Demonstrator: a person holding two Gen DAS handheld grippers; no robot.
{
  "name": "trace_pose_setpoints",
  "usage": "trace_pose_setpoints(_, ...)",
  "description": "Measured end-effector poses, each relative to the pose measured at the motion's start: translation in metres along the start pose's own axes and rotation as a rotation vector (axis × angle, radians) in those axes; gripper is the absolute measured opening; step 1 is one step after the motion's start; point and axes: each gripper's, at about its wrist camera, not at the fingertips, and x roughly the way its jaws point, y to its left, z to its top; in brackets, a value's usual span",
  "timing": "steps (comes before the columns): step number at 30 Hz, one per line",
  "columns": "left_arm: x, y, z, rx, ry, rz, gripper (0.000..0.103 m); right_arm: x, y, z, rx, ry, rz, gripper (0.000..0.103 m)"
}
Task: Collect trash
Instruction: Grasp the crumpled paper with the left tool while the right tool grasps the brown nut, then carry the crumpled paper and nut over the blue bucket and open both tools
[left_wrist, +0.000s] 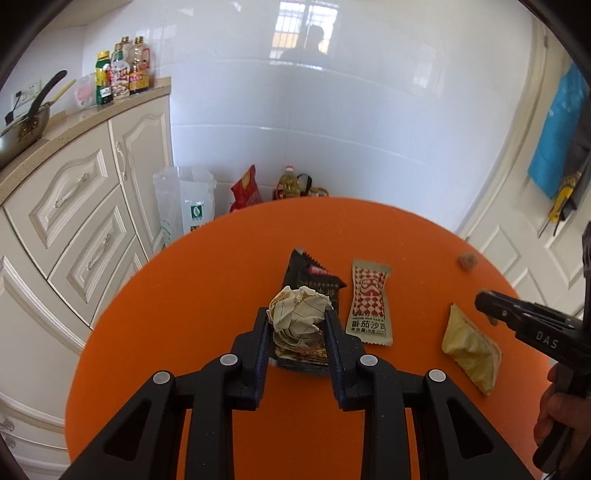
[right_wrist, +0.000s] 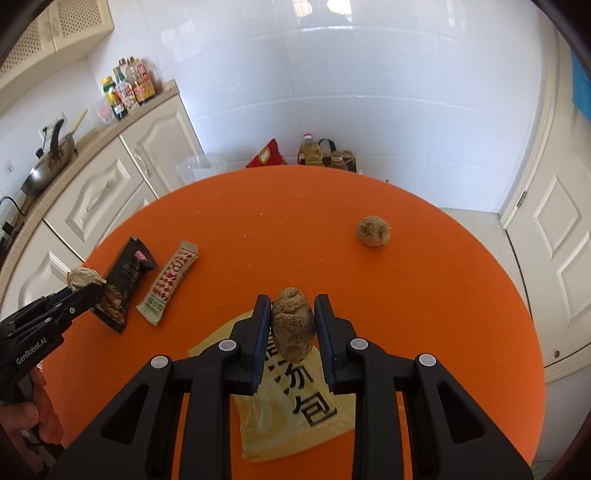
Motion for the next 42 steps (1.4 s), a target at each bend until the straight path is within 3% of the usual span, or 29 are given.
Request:
trace_pose_setpoints(9,-0.005,-0.003,0.013,0.015,-0.055,-0.018,0.024,-0.041,-0.001,-0.013,0.004,-0.043,0.027,0.024)
trace_pose_setpoints(16,-0.035,-0.030,-0.009,0.070,-0.102,-0.070,0.024,-0.085,-0.004,-0.027,0.008,-0.095,0.035,0.024)
trace_pose_setpoints(18,-0.060,-0.040,-0.032,0.086,-0.111,-0.085,0.024,-0.102,-0.008,-0.033,0.015,-0.115,0.042,0.024)
trace_pose_setpoints(22,-0.082,-0.062,-0.044,0.128,-0.130,-0.117,0.024,-0.130,-0.016,-0.045,0.029,-0.150,0.047,0.024)
trace_pose_setpoints(23,-0.110,-0.066,-0.057,0.136,-0.136,-0.123,0.024,-0.137,-0.019,-0.049,0.031,-0.160,0.045,0.024)
trace_pose_setpoints(27,-0.146,-0.100,-0.078,0.183,-0.158,-0.157,0.024,-0.170,-0.034,-0.064,0.047,-0.200,0.028,0.024)
trace_pose_setpoints(34,-0.185,-0.166,-0.105,0.274,-0.172,-0.265,0.024,-0.237,-0.089,-0.096,0.125,-0.284,-0.047,0.024)
trace_pose_setpoints(42,-0.153,-0.269,-0.132,0.441,-0.024,-0.487,0.024,-0.302,-0.197,-0.161,0.315,-0.308,-0.233,0.024)
